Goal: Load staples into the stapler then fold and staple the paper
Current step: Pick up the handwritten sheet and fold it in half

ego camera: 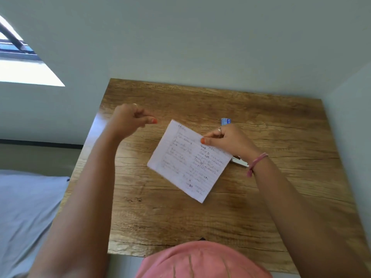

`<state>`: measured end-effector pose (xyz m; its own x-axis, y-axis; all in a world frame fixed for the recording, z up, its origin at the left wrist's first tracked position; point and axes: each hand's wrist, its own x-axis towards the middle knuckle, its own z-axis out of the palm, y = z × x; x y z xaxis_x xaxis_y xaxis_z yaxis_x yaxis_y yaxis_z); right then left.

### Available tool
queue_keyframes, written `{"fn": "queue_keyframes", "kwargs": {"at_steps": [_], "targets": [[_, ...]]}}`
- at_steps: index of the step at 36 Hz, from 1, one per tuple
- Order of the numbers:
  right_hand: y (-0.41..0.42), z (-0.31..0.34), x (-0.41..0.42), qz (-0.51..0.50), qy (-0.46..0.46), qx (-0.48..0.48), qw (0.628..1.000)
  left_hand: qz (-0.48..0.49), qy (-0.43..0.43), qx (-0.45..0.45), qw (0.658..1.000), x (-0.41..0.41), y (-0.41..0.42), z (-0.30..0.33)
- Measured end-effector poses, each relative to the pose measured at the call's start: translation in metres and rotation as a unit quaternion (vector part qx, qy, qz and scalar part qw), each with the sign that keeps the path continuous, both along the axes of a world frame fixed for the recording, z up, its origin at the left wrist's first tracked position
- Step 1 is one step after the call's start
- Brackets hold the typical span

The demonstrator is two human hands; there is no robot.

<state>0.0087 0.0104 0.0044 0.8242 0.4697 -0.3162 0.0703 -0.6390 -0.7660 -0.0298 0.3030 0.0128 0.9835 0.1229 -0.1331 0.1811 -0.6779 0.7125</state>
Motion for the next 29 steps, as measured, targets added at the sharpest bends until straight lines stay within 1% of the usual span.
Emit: {"fn": "queue_keyframes", "kwargs": {"at_steps": [2,3,5,7,11,14,15,16,17,18,20,21,22,24,26,29], "targets": [[-0.007,-0.003,-0.001,-0.09,0.049,0.078,0.992,0.044,0.003,-0.029,0.999,-0.004,0.007,-0.002],[-0.009,-0.004,-0.001,-0.138,0.076,0.121,0.98,0.054,0.006,-0.045,0.997,-0.007,0.006,-0.002],[-0.008,-0.005,-0.005,-0.217,0.109,0.186,0.952,0.05,0.032,-0.097,0.994,-0.012,-0.004,-0.002],[-0.002,-0.008,-0.011,-0.278,0.124,0.221,0.927,0.027,0.079,-0.159,0.984,-0.017,-0.021,-0.001],[0.013,-0.012,-0.022,-0.359,0.166,0.273,0.877,-0.021,0.182,-0.254,0.95,-0.036,-0.054,0.004],[0.021,-0.012,-0.027,-0.401,0.202,0.323,0.833,-0.081,0.263,-0.31,0.91,-0.05,-0.073,0.004],[0.023,-0.012,-0.029,-0.413,0.213,0.34,0.818,-0.091,0.277,-0.33,0.898,-0.053,-0.08,0.003],[0.025,-0.012,-0.03,-0.423,0.222,0.357,0.803,-0.093,0.275,-0.345,0.893,-0.056,-0.088,0.001],[0.028,-0.012,-0.032,-0.432,0.23,0.375,0.788,-0.085,0.256,-0.356,0.895,-0.059,-0.097,-0.001],[0.031,-0.012,-0.034,-0.436,0.236,0.391,0.775,-0.066,0.221,-0.366,0.902,-0.061,-0.106,-0.005],[0.037,-0.011,-0.037,-0.433,0.251,0.412,0.761,-0.006,0.119,-0.39,0.913,-0.064,-0.124,-0.014],[0.04,-0.011,-0.038,-0.426,0.258,0.419,0.759,0.031,0.065,-0.41,0.909,-0.065,-0.131,-0.019],[0.041,-0.011,-0.04,-0.418,0.264,0.423,0.76,0.073,0.02,-0.436,0.897,-0.065,-0.137,-0.022],[0.043,-0.013,-0.041,-0.399,0.265,0.409,0.776,0.157,-0.027,-0.486,0.859,-0.064,-0.141,-0.025],[0.041,-0.015,-0.041,-0.368,0.255,0.365,0.816,0.219,-0.03,-0.497,0.839,-0.062,-0.138,-0.029],[0.033,-0.018,-0.04,-0.29,0.224,0.268,0.891,0.262,0.01,-0.506,0.822,-0.06,-0.129,-0.036]]}}
